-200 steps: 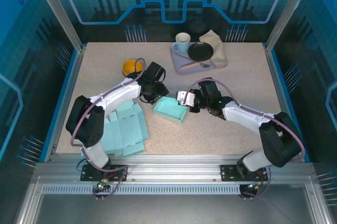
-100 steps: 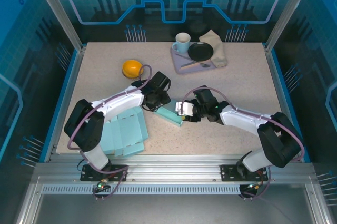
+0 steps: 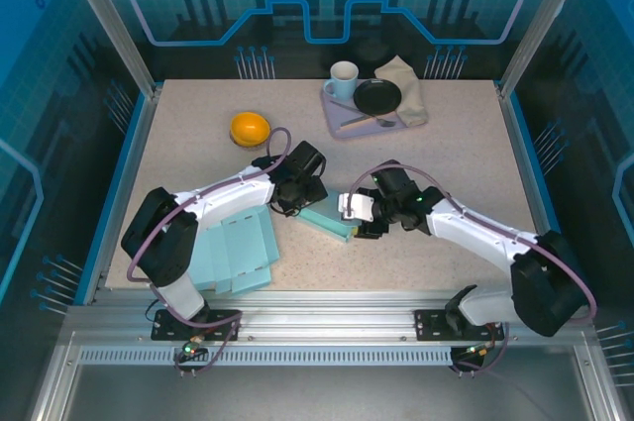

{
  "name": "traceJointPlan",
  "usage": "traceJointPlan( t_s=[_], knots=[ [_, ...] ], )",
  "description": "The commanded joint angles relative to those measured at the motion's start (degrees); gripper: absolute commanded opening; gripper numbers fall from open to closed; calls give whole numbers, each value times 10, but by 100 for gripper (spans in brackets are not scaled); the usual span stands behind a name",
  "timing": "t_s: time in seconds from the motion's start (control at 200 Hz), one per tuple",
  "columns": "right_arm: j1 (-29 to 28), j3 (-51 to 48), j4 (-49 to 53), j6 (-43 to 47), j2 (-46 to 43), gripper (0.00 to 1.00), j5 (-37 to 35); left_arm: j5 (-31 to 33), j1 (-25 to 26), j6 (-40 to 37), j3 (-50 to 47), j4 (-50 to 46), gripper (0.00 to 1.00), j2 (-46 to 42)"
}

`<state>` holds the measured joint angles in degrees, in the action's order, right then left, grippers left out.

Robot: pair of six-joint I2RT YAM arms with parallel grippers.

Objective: Fold the paper box

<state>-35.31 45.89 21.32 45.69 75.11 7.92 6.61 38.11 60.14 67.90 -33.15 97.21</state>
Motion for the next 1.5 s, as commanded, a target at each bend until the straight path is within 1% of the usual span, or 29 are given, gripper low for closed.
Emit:
traceJointPlan(
  t_s=[0.0,0.135,0.245,0.285,0.34,0.405,0.495,0.625,0.655,0.715,0.81,0.915,0.99,1.331,1.496],
  knots=[
    [4,19,87,3,-30,68,14,-4,5,13,-24,-37,67,3],
    [3,27,143,-1,-60,70,31,1,5,26,-40,-31,70,-3],
    [2,29,145,-34,-88,70,33,4,5,33,-51,-28,72,-11],
    [3,28,128,-64,-98,70,30,4,5,35,-54,-28,72,-14],
    [2,27,93,-130,-105,68,23,5,5,38,-57,-27,74,-17],
    [2,17,42,-219,-110,66,-9,4,6,43,-59,-28,76,-18],
    [1,11,-3,-338,-106,66,-48,0,5,51,-63,-26,78,-16],
    [-1,41,6,-475,-58,65,-100,-8,5,64,-68,-23,80,-9],
    [-4,64,13,-504,-42,65,-110,-9,6,66,-70,-20,80,-8],
    [-8,72,16,-552,-14,65,-128,-10,6,71,-70,-19,81,-3],
    [-9,60,-7,-607,14,66,-155,-11,5,76,-70,-18,83,2],
    [-10,52,-12,-656,40,66,-197,-12,5,79,-73,-15,84,6],
    [-10,50,-11,-676,56,67,-216,-11,5,77,-74,-12,84,9],
    [-10,57,-27,-697,133,69,-209,-18,6,67,-72,12,85,39],
    [4,75,-12,-711,174,69,-215,-16,3,58,-62,11,86,55]
  ],
)
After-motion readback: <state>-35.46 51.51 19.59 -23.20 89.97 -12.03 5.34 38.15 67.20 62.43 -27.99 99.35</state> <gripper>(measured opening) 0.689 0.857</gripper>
